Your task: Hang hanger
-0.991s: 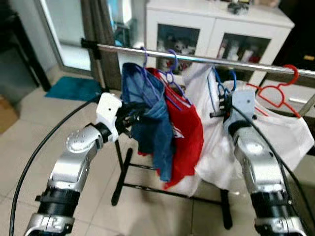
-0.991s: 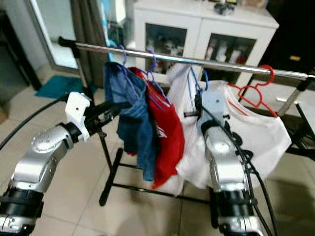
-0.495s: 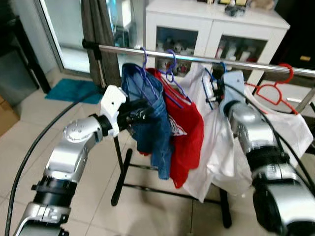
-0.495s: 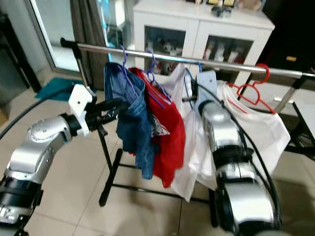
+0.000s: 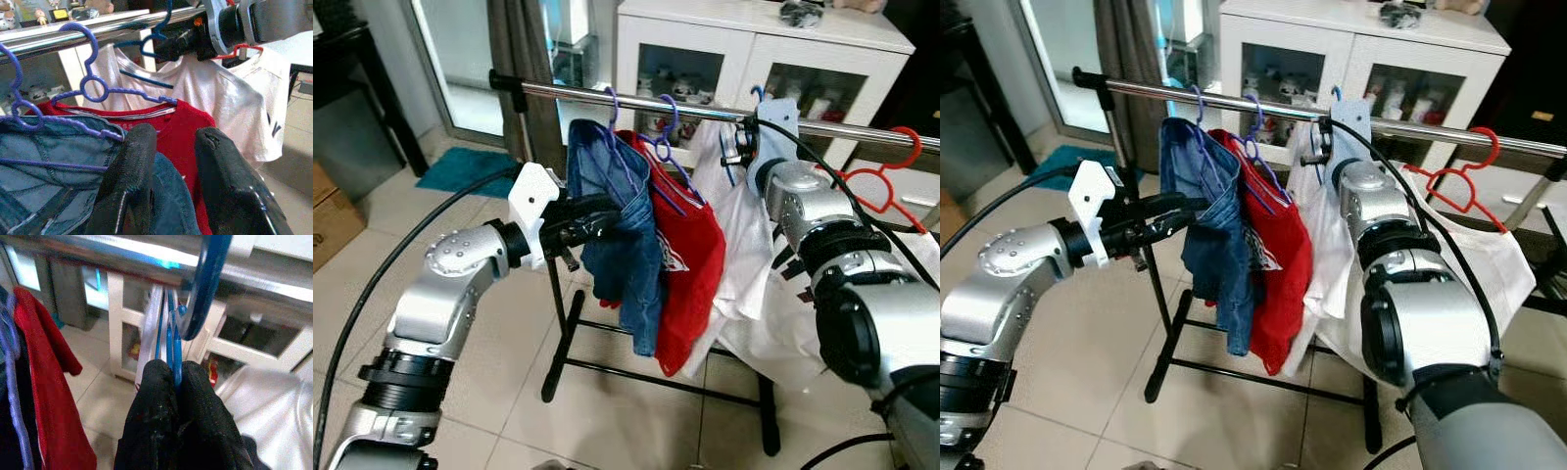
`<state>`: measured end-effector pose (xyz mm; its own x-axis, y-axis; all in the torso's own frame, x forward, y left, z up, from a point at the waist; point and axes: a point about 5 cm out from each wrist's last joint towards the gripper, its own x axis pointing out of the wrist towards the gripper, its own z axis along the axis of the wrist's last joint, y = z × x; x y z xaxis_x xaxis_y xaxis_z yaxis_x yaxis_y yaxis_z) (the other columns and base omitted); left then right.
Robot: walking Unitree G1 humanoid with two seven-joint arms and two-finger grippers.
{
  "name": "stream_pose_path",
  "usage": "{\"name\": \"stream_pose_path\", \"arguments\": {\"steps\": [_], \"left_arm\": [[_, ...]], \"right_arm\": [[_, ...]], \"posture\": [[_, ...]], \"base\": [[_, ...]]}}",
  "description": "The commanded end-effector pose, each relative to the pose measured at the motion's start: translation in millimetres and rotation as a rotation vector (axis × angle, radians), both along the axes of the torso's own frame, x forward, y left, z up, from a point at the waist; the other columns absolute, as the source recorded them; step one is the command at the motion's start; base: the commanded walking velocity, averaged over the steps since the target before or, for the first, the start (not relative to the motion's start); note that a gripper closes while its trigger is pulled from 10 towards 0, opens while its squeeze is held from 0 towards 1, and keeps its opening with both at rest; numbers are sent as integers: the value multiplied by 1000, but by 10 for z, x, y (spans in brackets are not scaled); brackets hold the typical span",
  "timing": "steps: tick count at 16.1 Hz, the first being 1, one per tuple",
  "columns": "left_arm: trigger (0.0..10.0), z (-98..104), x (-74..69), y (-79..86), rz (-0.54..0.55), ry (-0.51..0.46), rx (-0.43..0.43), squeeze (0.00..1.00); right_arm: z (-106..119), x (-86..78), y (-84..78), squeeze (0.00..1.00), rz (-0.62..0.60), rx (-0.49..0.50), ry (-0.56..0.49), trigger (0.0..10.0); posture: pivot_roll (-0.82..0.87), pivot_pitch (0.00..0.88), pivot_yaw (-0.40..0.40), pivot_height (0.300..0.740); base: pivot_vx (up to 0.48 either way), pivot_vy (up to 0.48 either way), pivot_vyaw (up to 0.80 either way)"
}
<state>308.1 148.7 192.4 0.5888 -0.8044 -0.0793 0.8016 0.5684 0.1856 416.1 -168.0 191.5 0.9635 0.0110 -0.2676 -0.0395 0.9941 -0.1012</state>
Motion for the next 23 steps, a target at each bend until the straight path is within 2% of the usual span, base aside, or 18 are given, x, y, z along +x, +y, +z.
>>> {"name": "stream_pose_path", "arguments": {"steps": [1, 8, 13, 17, 20, 23], "left_arm": [[10000, 45, -9, -10, -15, -4, 5, 0], [10000, 131, -116, 37, -41, 27, 41, 0], [10000, 201, -187, 42, -53, 34, 53, 0], [10000, 287, -278, 72, -51, 40, 66, 0], [10000, 279, -340, 118, -37, 57, 77, 0], [10000, 313, -362, 82, -47, 50, 54, 0]], "right_arm": [[68, 16, -41, 0, -26, -4, -2, 10000], [-30, -7, -55, 0, -72, -4, 61, 10000], [12, 7, -42, 0, -74, 10, 41, 10000], [100, 29, -44, 0, -82, 10, 13, 10000], [66, 22, -36, 0, -86, 13, 19, 10000], [12, 8, -44, 0, -99, 28, 27, 10000]], "posture": [[-65, 0, -7, 740], [11, 13, -1, 740], [44, 46, -6, 740], [84, 105, -14, 740], [96, 126, -17, 740], [87, 128, -14, 740]], "base": [[0, 0, 0], [0, 0, 0], [0, 0, 0], [0, 0, 0], [0, 0, 0], [0, 0, 0]]}}
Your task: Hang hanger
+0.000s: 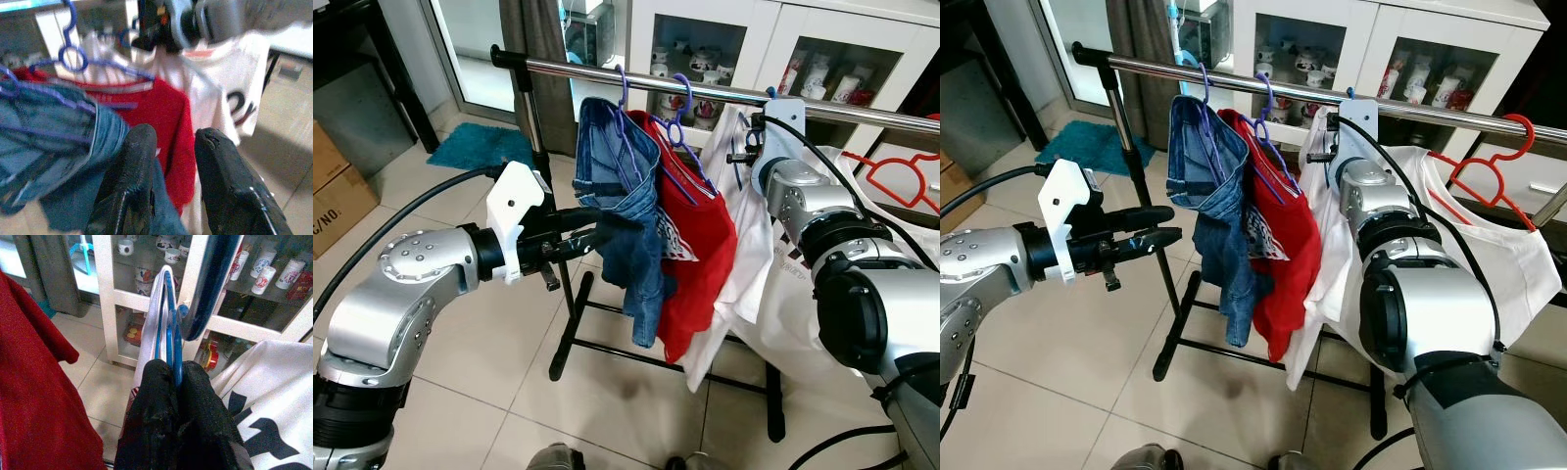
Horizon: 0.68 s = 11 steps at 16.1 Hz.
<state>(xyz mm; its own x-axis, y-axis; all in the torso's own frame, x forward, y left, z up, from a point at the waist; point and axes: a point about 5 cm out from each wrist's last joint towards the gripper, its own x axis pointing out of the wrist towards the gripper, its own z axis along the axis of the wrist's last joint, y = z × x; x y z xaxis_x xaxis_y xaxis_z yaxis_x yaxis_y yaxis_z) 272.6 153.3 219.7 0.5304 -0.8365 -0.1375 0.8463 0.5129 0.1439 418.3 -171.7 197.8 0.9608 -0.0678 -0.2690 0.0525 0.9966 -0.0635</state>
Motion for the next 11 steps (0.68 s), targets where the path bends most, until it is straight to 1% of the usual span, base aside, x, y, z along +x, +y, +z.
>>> {"name": "stream_pose_path", "arguments": {"steps": [1, 2, 3, 4, 5, 6, 8, 9, 10, 11], "left_arm": [[10000, 82, -22, -11, -11, -38, -23, 0], [10000, 111, -30, -66, -27, -56, -94, 0], [10000, 109, -8, -84, -16, -70, -116, 0], [10000, 65, 77, -69, 35, -87, -112, 0], [10000, 37, 146, -41, 90, -104, -121, 0], [10000, 27, 184, -36, 110, -109, -130, 0], [10000, -100, 275, 17, 214, -114, -108, 0], [10000, -161, 301, 57, 266, -101, -90, 0], [10000, -224, 319, 82, 301, -89, -68, 0], [10000, -323, 328, 111, 352, -70, -36, 0]], "right_arm": [[-76, -22, -28, 0, -19, 25, 24, 10000], [-90, -29, -61, 988, -29, 45, 10, 10000], [-86, -29, -71, 1000, -26, 77, -5, 10000], [-59, -23, -79, 1000, -14, 93, -30, 10000], [21, -6, -75, 1000, 20, 124, -82, 10000], [84, 4, -90, 1000, 33, 149, -118, 10000], [232, -5, -89, 1000, 167, 176, -235, 10000], [266, -40, -106, 1000, 198, 198, -296, 10000], [263, -103, -146, 1000, 214, 177, -347, 10000], [222, -244, -181, 1000, 247, 166, -396, 10000]], "posture": [[74, 120, -14, 740], [57, 107, -15, 740], [42, 92, -13, 740], [20, 71, -7, 740], [1, 50, -1, 740], [-16, 32, 5, 740], [-58, 0, 29, 740], [-65, 0, 33, 740], [-85, 0, 37, 740], [-99, 0, 37, 740]], "base": [[0, 0, 0], [0, 0, 0], [0, 0, 0], [0, 0, 0], [0, 0, 0], [0, 0, 0], [0, 0, 0], [0, 0, 0], [0, 0, 0], [0, 0, 0]]}}
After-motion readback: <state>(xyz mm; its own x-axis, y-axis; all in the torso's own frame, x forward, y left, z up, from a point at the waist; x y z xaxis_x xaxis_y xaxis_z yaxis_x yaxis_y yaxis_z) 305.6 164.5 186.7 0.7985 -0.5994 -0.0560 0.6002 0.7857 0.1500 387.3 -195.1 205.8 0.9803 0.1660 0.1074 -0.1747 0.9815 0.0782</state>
